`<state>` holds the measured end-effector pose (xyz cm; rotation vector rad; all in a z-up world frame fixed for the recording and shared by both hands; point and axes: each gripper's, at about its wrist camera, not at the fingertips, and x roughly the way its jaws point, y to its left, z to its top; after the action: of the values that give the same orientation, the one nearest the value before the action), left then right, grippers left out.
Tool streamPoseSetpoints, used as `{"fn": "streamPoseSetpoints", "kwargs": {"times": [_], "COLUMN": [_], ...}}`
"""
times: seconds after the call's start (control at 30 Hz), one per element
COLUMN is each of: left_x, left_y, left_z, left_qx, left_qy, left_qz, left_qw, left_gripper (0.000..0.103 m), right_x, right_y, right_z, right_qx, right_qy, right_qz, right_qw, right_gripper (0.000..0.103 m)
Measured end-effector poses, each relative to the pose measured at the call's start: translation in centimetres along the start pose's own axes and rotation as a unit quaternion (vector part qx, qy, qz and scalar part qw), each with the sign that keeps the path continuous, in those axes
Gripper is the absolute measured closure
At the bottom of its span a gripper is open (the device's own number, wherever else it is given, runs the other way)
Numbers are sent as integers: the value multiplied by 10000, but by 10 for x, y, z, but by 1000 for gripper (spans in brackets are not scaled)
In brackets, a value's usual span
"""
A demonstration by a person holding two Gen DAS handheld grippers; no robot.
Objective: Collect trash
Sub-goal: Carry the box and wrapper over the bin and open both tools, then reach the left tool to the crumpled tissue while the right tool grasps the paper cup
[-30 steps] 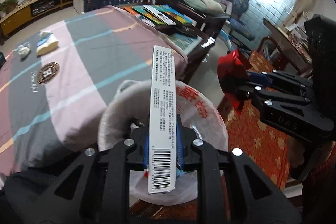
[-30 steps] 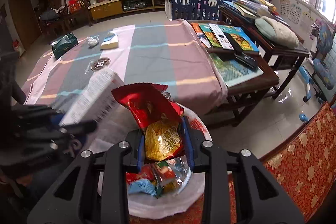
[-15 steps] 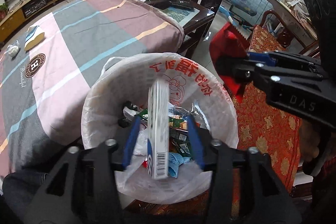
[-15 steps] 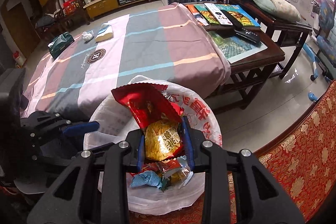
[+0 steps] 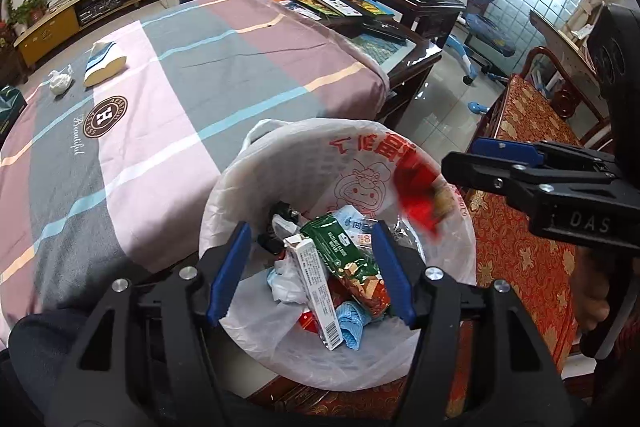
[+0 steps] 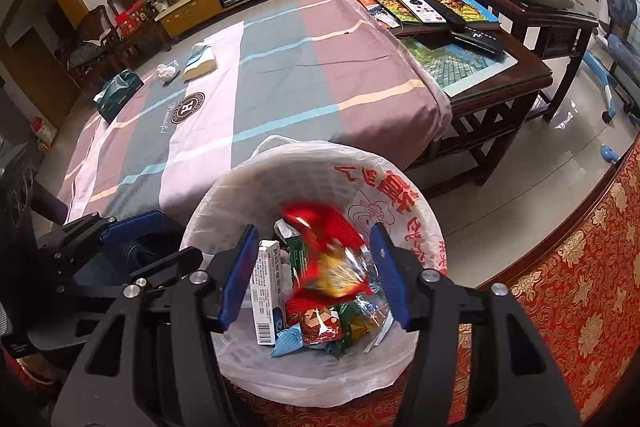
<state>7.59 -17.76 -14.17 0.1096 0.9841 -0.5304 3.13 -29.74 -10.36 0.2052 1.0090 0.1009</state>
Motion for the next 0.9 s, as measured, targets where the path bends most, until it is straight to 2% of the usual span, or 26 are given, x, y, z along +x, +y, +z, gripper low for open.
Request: {"fn": "streamPoseSetpoints", "kwargs": {"times": [0.27,0.53,0.67,0.73,0.8,0.9], "left_x": [-5,-14,-20,-20,-17,-19], "left_y": [23,70,112,139,172,222], "left_z": [-1,-3,-1,-1,1,14], "left_qx": [-317,-753,-1052,-1236,-1501,-1849], "left_qy": [-105,-357,-519,-549,-474,-569], "left_qz": [166,799,1148,1311,1427,1575], "left_qw": [9993,9933,9864,9821,9772,9684], "left_gripper": [35,28,29,40,45,46], "right_x": [9,45,67,80,92,110], "right_y": [6,38,63,82,99,125], "right_z": [4,11,31,46,60,77], "right_qx": [137,-27,-150,-250,-304,-403], "right_qy": [73,356,401,398,416,424], "right_qz": [109,201,298,354,437,652], "right_qw": [9998,9992,9986,9983,9977,9962], "right_gripper": [39,39,39,39,39,39]}}
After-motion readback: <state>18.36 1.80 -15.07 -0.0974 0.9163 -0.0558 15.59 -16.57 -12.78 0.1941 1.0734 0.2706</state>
